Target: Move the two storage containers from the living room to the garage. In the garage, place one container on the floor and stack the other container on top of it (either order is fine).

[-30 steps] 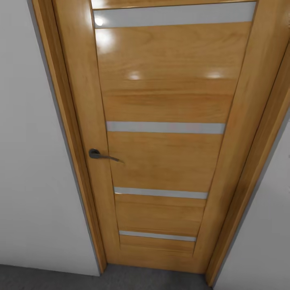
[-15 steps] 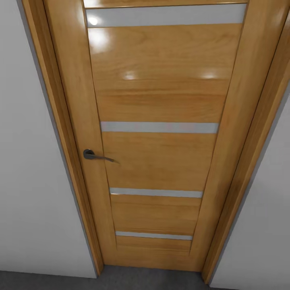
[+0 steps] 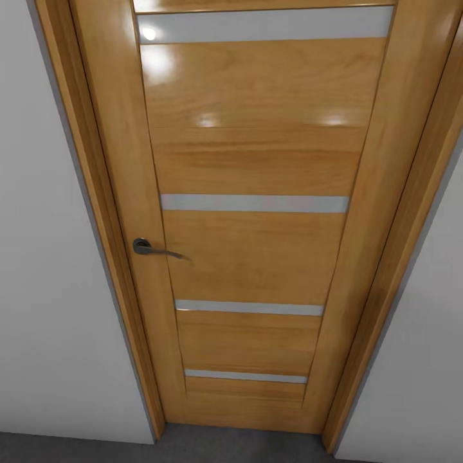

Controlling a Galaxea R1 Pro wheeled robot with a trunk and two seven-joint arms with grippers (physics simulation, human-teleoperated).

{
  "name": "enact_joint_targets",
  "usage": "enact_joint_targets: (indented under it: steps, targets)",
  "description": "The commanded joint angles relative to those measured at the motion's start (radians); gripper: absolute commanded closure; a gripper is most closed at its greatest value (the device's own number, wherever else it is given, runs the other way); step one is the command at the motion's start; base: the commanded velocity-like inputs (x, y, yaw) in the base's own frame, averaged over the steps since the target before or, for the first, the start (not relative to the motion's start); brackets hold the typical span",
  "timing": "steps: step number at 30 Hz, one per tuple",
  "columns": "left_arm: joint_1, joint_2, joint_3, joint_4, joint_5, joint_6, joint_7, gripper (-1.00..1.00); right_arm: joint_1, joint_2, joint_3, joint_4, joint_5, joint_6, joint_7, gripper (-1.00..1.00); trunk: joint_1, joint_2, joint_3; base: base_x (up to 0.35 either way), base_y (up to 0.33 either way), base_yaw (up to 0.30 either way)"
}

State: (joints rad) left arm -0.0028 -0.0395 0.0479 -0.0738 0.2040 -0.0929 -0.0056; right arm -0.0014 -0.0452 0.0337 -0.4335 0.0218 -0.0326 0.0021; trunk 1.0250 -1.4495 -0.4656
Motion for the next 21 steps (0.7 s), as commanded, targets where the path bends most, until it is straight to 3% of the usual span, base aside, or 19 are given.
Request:
enact_joint_targets:
  steps: [1, 7, 11, 17, 19, 21]
  targets:
    - [0.0, 0.0, 0.004, 0.0, 0.003, -0.003, -0.001, -1.0, 0.0, -0.001, 0.003, -0.035, 0.002, 0.001, 0.0, -1.0, 0.0, 0.0, -0.001, 0.0, 0.0, 0.0]
    - [0.0, 0.0, 0.005, 0.0, 0.003, -0.006, 0.0, -1.0, 0.0, 0.0, 0.004, -0.201, 0.035, 0.068, 0.009, -1.0, 0.0, 0.0, -0.001, 0.0, 0.0, 0.0]
    - [0.0, 0.0, 0.004, 0.0, 0.003, -0.007, 0.0, -1.0, -0.001, 0.003, 0.003, -0.35, 0.087, 0.192, 0.012, -1.0, 0.0, 0.0, -0.001, 0.0, 0.0, 0.0]
    - [0.0, 0.0, 0.004, 0.0, 0.003, -0.007, 0.0, -1.0, -0.001, 0.002, 0.003, -0.493, 0.102, 0.261, 0.013, -1.0, 0.0, 0.0, -0.001, 0.0, 0.0, 0.0]
    - [0.0, 0.0, 0.004, 0.0, 0.003, -0.007, 0.0, -1.0, -0.002, 0.002, 0.003, -0.536, 0.103, 0.305, 0.013, -1.0, 0.0, 0.0, -0.001, 0.0, 0.0, 0.0]
    - [0.0, 0.0, 0.005, 0.0, 0.003, -0.007, 0.0, -1.0, -0.013, 0.002, 0.003, -0.627, 0.102, 0.431, 0.014, -1.0, 0.0, 0.0, -0.001, 0.0, 0.0, 0.0]
